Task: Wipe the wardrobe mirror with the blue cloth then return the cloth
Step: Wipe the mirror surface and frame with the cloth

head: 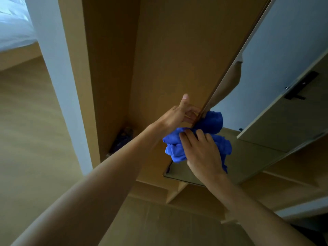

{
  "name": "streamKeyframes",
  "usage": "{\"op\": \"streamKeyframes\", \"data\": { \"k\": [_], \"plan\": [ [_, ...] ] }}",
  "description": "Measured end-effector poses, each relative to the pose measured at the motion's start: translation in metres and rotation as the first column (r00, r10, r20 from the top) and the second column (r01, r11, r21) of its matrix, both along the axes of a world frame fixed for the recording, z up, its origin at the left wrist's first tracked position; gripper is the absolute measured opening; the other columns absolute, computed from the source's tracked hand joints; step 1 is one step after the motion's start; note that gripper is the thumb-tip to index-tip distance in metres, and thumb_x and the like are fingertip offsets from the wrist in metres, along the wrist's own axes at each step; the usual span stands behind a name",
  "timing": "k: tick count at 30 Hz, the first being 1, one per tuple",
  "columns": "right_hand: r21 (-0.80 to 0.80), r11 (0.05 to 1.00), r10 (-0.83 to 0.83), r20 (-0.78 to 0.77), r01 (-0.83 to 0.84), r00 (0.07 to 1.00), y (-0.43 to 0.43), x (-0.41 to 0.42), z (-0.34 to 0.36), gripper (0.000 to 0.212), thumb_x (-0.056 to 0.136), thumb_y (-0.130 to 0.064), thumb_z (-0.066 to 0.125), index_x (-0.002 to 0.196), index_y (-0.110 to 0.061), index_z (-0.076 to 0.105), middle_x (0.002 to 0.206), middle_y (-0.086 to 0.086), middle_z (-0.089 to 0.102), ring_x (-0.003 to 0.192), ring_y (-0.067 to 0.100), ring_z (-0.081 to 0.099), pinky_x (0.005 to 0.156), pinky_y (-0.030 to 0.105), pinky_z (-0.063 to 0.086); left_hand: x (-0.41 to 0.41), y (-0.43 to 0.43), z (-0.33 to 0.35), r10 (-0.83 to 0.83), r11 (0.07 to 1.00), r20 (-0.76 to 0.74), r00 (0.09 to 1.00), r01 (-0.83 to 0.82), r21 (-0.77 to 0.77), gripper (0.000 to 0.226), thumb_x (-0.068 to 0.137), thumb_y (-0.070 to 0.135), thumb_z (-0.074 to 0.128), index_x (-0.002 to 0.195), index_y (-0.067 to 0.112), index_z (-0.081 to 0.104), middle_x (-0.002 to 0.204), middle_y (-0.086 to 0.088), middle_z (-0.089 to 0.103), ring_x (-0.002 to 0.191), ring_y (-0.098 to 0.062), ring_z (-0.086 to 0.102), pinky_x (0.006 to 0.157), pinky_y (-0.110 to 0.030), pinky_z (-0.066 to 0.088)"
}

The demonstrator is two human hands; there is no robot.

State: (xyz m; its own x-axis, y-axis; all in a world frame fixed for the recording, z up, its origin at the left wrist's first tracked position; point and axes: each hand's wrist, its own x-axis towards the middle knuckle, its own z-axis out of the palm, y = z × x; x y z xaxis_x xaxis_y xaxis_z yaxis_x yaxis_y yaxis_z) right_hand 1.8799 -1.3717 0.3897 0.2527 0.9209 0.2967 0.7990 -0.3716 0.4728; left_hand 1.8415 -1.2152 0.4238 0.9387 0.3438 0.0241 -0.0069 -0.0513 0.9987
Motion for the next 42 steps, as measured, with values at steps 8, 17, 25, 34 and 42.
{"op": "streamKeyframes", "data": {
  "k": [8,17,25,34,42],
  "plan": [
    [-0.095,0.996,-0.01,-0.115,-0.001,0.993,0.004,0.004,-0.079,0.024,0.086,-0.015,0.064,0.109,-0.014,0.058,0.103,0.002,0.062,0.092,0.023,0.054,0.082,0.038,0.049,0.003,0.003,-0.015,0.032,0.999,0.027,0.999,-0.032,-0.006,0.059,0.109,0.05,0.016,0.114,0.024,0.069,0.114,-0.006,0.072,0.109,-0.019,0.068,0.105,-0.036,0.048],
    [-0.068,0.997,0.01,-0.211,-0.025,0.978,0.0,0.008,-0.076,0.041,0.074,-0.008,0.07,0.114,-0.015,0.06,0.104,0.002,0.064,0.092,0.024,0.057,0.082,0.038,0.049,0.008,0.0,-0.06,0.025,1.0,-0.072,0.997,-0.024,0.012,0.04,0.109,0.042,0.038,0.101,0.021,0.071,0.099,0.001,0.073,0.1,-0.021,0.07,0.101,-0.039,0.053],
    [0.021,0.998,0.066,-0.172,-0.064,0.983,-0.009,0.014,-0.07,0.045,0.079,-0.009,0.049,0.122,-0.013,0.06,0.106,0.004,0.065,0.088,0.025,0.056,0.078,0.038,0.048,0.005,-0.002,-0.081,0.02,0.996,-0.059,0.998,-0.014,0.091,0.029,0.105,0.033,0.048,0.087,0.029,0.07,0.083,0.011,0.064,0.082,-0.008,0.058,0.083,-0.036,0.051],
    [-0.143,0.988,0.031,-0.198,-0.061,0.98,0.002,0.018,-0.148,0.039,0.078,-0.007,0.056,0.116,-0.013,0.061,0.105,0.001,0.063,0.092,0.024,0.055,0.079,0.037,0.048,0.007,-0.003,-0.093,0.057,0.986,-0.011,0.998,-0.054,0.157,0.03,0.105,0.025,0.044,0.102,0.014,0.072,0.1,-0.007,0.073,0.098,-0.027,0.067,0.095,-0.045,0.053],
    [-0.252,0.966,0.001,-0.198,-0.052,0.98,0.007,0.016,-0.186,0.026,0.081,-0.009,0.055,0.107,-0.014,0.059,0.101,0.001,0.062,0.09,0.023,0.053,0.077,0.037,0.046,0.008,-0.007,-0.108,0.079,0.99,0.098,0.992,-0.09,0.113,0.024,0.101,0.027,0.048,0.102,0.036,0.07,0.098,0.007,0.072,0.101,-0.021,0.068,0.098,-0.05,0.053]
  ]
}}
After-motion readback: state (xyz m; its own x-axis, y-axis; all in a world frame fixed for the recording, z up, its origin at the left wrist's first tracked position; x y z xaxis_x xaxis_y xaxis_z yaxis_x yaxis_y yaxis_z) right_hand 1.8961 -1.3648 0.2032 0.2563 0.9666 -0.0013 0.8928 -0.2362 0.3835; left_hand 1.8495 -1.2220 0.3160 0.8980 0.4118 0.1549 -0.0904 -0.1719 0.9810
